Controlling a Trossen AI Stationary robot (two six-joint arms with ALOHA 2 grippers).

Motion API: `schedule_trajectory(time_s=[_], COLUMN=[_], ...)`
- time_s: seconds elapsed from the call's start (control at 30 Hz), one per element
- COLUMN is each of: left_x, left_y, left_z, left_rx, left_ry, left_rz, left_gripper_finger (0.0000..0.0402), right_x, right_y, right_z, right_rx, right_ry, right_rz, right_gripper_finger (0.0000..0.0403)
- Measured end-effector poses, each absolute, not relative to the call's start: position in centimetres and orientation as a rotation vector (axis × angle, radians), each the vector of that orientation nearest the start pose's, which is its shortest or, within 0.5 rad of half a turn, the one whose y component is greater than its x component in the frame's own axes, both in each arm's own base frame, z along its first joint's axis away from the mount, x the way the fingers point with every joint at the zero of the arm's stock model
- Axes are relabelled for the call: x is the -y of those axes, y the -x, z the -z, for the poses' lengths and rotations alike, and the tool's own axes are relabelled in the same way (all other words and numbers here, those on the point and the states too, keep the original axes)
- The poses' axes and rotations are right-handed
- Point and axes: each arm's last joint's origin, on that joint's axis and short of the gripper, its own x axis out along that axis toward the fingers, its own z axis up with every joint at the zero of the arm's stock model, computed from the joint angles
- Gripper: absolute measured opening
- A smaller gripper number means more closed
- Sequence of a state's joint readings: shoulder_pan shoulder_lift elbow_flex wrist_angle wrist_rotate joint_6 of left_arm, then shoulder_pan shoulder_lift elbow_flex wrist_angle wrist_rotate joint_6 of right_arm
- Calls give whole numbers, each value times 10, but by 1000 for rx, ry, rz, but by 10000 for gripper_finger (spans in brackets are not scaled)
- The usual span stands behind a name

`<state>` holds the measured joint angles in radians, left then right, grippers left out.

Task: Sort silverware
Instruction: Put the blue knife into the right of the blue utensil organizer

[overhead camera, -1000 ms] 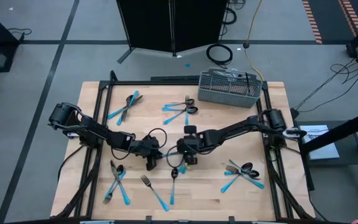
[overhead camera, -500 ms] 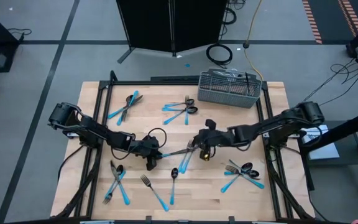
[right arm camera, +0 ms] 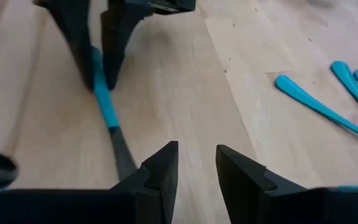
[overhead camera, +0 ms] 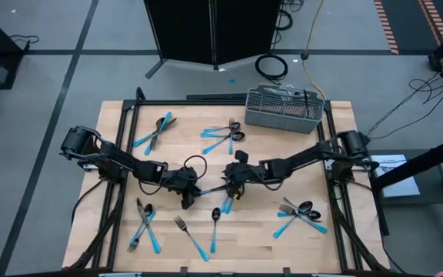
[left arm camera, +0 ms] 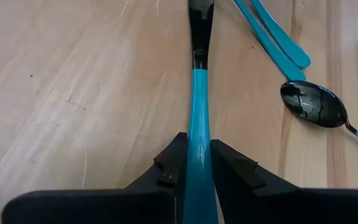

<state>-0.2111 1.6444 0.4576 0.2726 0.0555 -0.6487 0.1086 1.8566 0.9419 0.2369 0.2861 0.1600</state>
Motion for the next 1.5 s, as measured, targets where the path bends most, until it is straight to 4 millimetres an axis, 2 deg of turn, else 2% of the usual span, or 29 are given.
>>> schedule_trajectory(time_s=[0.17,0.37,0.77,1.07,1.27,1.5], left_x=[53,53,53,53,53,53], left_y=[-240,-240,-241,-241,-241,-241], left_z=[-86,-86,-86,-86,-86,-87], left_rx=[-957,-952,-947,-947,-946,-944], left_ry=[528,530,533,534,535,536], left_rz=[-57,-55,-50,-48,-47,-46], left_gripper_finger=[68,68,68,68,68,68], right_x=[-26,-26,-37,-60,-81,-101], right_y=[-384,-400,-381,-361,-341,-325], right_z=[-133,-139,-134,-130,-146,-198], right_rx=[-723,-865,-1089,-1220,-1259,-1014], right_ry=[-11,40,-30,-21,22,70], right_rz=[275,324,413,465,485,537], right_gripper_finger=[102,102,102,102,102,102])
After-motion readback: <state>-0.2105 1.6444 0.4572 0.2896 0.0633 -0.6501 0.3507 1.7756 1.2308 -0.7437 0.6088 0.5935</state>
